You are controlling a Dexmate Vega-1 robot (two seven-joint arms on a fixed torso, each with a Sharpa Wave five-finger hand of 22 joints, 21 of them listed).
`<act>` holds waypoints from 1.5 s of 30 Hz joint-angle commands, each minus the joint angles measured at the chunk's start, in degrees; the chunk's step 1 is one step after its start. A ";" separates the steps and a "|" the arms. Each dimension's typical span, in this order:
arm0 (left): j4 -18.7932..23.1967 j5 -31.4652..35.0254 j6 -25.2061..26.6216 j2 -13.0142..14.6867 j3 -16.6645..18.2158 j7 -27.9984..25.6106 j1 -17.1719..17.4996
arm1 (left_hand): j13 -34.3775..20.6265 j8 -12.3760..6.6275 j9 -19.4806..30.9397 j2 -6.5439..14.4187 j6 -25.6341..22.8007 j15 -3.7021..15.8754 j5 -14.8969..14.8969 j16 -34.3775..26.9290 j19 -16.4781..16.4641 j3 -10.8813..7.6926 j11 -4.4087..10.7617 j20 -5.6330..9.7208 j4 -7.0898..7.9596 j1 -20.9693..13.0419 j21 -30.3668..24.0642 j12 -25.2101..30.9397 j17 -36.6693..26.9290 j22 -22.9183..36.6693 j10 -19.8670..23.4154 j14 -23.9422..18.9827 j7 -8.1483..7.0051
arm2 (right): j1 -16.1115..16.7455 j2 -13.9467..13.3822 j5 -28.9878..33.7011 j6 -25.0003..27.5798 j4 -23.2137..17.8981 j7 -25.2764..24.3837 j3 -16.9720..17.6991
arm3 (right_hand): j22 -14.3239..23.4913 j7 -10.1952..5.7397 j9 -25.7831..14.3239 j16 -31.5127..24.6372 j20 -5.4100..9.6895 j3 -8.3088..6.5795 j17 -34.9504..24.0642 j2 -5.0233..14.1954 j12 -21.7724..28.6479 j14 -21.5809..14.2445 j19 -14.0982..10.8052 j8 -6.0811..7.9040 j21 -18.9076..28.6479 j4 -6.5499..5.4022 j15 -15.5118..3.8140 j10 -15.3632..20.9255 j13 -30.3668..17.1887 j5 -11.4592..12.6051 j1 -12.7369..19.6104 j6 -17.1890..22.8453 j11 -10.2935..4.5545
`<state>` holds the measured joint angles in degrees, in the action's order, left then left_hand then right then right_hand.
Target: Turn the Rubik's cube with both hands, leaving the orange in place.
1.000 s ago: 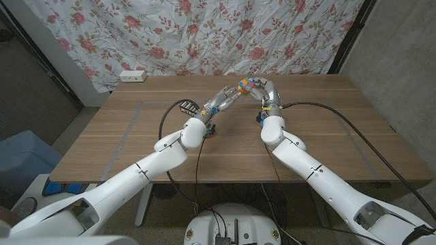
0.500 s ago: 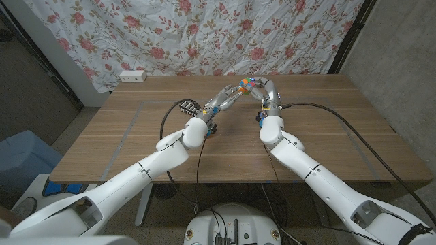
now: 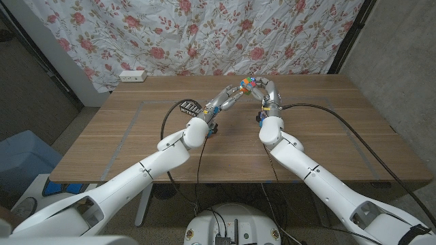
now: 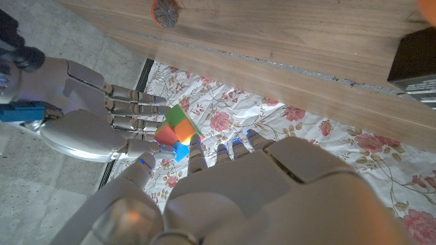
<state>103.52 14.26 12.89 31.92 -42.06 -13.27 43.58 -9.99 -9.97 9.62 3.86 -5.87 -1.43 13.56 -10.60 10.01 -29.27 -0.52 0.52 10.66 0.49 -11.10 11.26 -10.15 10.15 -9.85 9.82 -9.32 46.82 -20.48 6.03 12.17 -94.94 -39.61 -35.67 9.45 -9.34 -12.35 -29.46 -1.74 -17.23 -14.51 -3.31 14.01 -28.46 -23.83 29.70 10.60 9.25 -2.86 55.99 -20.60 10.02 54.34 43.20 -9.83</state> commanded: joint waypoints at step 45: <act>2.23 1.85 0.22 0.48 2.20 -3.48 1.81 | -0.09 -0.43 0.18 6.69 -1.01 0.59 0.30 -0.16 0.72 -1.32 -0.11 -0.34 -0.14 -0.52 -0.48 0.33 -0.08 -0.04 -1.11 5.91 0.20 | -0.58 0.19 -3.48 -2.45 1.59 1.53 1.36 | 0.14 -3.40 -0.15 0.01 0.11 0.89 -0.03 4.50 -0.54 -0.06 -0.50 -0.40 0.21 -0.29 -7.89 2.07 -0.21 0.37 5.04 2.30 -2.68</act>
<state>106.82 16.59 14.15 33.51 -39.52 -16.09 45.33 -9.99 -10.19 9.59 3.86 -6.68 -1.06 13.56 -10.60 10.01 -30.00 -0.52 0.52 10.56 0.49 -11.10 11.26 -10.16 10.15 -9.84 9.87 -9.08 47.30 -21.41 2.95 10.52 -95.20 -37.79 -33.84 9.44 -9.87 -12.36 -29.45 -1.75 -16.43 -14.37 -3.31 13.23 -28.46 -23.83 29.38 10.60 9.09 -2.86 56.31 -20.60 9.97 54.34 42.67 -10.59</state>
